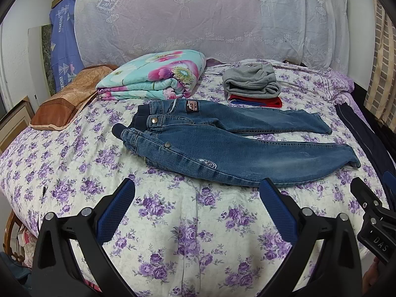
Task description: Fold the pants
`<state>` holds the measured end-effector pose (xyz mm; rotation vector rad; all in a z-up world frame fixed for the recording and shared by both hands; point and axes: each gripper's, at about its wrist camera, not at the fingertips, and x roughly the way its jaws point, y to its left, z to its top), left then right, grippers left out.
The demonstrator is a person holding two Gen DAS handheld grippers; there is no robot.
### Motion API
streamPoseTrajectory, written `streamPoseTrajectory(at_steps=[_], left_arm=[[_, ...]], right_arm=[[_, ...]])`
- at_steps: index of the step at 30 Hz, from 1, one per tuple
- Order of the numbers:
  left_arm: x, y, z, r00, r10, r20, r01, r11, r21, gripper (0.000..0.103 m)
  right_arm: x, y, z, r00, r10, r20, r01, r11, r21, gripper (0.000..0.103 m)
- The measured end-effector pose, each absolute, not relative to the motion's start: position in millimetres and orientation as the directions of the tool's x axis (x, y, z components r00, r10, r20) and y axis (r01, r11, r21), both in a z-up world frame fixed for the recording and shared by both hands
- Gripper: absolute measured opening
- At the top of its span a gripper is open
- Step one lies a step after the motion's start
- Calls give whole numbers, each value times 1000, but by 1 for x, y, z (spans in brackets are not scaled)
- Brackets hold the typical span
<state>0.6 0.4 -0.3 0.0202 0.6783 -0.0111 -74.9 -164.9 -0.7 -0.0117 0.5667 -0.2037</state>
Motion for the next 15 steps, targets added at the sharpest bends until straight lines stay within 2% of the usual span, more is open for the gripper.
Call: streamPoseTrajectory(at_steps=[15], left_arm=[[1, 0, 0, 779, -4, -627, 17, 1000, 15, 98]], right_arm=[[-75, -164, -1, 824, -192, -533, 187, 980, -64, 100]])
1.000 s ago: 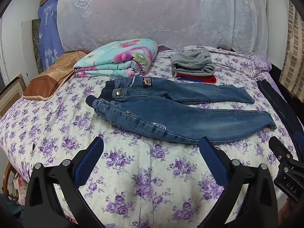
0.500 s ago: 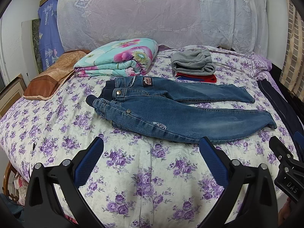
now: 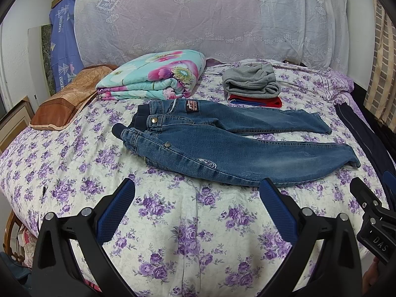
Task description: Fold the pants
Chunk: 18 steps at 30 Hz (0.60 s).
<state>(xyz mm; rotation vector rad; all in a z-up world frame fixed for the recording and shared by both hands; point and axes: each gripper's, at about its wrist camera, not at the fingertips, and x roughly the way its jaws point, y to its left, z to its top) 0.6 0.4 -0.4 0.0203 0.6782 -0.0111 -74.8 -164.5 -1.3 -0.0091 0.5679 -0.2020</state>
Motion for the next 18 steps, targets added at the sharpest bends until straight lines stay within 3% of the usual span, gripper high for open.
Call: streamPoseTrajectory(at_steps=[18], left_arm=[[-1, 0, -3, 778, -2, -629, 16, 1000, 15, 98]], right_arm=[[-73, -162, -2, 823, -192, -535, 187, 980, -64, 100]])
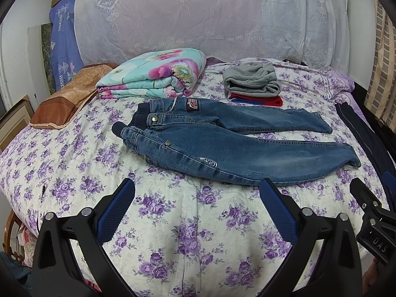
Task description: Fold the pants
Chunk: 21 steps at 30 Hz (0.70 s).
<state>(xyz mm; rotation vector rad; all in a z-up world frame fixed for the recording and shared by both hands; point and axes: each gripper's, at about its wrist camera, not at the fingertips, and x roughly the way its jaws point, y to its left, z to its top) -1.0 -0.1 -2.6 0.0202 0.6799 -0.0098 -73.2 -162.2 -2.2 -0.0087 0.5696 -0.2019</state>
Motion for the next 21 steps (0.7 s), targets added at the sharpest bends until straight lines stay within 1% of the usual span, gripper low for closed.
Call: streamPoseTrajectory(at_steps=[21], left_arm=[[-1, 0, -3, 776, -4, -631, 17, 1000, 15, 98]], right_arm=[[-71, -160, -3, 822, -192, -537, 186, 980, -65, 100]])
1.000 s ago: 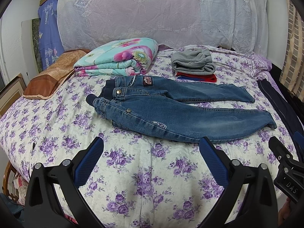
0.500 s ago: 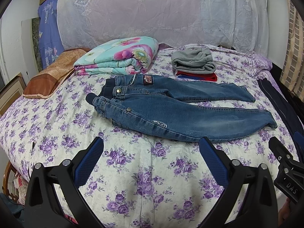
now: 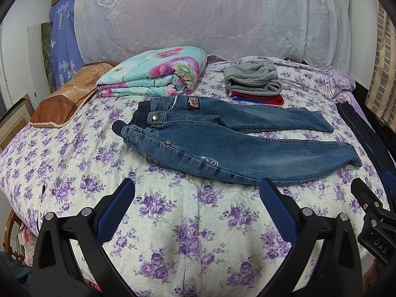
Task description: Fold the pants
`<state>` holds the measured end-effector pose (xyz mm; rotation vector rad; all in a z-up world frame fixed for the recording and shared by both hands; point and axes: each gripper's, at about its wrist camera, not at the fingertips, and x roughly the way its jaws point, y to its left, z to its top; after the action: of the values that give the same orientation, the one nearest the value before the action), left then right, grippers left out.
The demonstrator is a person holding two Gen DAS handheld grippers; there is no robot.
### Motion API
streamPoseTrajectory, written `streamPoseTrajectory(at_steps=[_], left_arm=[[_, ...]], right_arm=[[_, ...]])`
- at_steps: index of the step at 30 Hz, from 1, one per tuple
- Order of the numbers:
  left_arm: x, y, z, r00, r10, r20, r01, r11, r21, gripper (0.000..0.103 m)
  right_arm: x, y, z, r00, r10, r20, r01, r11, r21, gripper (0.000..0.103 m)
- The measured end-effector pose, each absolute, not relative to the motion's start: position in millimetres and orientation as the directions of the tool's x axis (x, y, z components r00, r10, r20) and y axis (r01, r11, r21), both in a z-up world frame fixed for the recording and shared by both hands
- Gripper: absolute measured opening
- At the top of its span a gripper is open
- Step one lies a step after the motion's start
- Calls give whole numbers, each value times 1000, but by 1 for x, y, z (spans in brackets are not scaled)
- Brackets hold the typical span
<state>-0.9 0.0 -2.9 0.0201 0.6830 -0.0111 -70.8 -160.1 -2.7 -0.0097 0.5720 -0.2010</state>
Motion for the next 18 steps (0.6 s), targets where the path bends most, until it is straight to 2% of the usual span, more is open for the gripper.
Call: streamPoseTrajectory(at_steps=[14, 18], left_arm=[[-3, 0, -5, 774, -4, -634, 17, 1000, 16, 98], [-2, -4, -14, 755, -22, -655, 42, 999, 15, 98]], right_arm=[[-69, -165, 6, 819, -192, -540, 184, 981, -68, 100], [-60, -150, -16, 812, -181, -555, 173, 983, -67, 100]])
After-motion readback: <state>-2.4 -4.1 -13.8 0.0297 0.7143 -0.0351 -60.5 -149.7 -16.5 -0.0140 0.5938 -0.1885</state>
